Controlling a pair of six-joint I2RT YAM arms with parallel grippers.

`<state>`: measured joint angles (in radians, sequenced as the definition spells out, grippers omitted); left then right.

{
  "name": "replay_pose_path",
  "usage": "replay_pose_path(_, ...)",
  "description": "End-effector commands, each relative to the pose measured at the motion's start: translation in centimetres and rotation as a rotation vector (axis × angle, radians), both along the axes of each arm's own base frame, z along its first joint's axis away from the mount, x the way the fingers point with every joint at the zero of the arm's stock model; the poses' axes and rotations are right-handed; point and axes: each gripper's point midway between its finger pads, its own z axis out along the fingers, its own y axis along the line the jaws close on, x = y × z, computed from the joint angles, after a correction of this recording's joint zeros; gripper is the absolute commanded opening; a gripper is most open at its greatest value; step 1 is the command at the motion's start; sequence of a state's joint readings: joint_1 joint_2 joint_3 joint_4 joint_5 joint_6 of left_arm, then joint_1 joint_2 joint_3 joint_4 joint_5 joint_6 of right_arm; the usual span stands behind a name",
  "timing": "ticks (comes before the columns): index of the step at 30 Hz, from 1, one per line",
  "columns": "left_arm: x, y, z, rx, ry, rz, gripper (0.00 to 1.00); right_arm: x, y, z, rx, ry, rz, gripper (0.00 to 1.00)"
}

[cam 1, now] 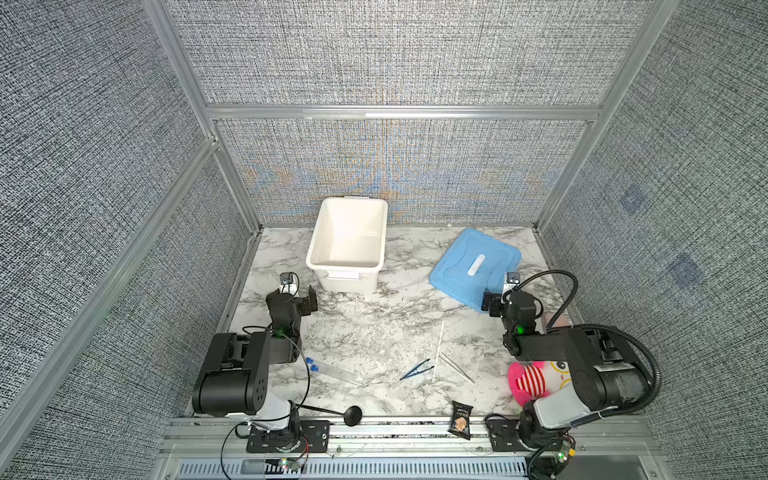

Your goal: Organize the chemistry lab equipment

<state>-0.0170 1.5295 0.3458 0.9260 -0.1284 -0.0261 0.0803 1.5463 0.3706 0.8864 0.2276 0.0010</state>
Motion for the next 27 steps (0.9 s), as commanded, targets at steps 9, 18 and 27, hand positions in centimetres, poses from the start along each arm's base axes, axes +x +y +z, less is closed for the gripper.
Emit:
replay_pose_path(9,0.22,-0.10,0.65,-0.003,-0.026,-0.006,0.99,0.19,-0.09,0.73,-0.001,-0.032,-0.006,0.99)
replay_pose_path(18,0.23,-0.11,0.76,-0.003,-0.031,-0.006,0.99,0.22,0.03,0.73,-0.001,-0.032,-0.003,0.99)
replay_pose_path(27,0.14,-0.02,0.79,-0.002,-0.036,-0.001,0.99,0.19,0.01,0.63,-0.001,-0.029,-0.004,0.99)
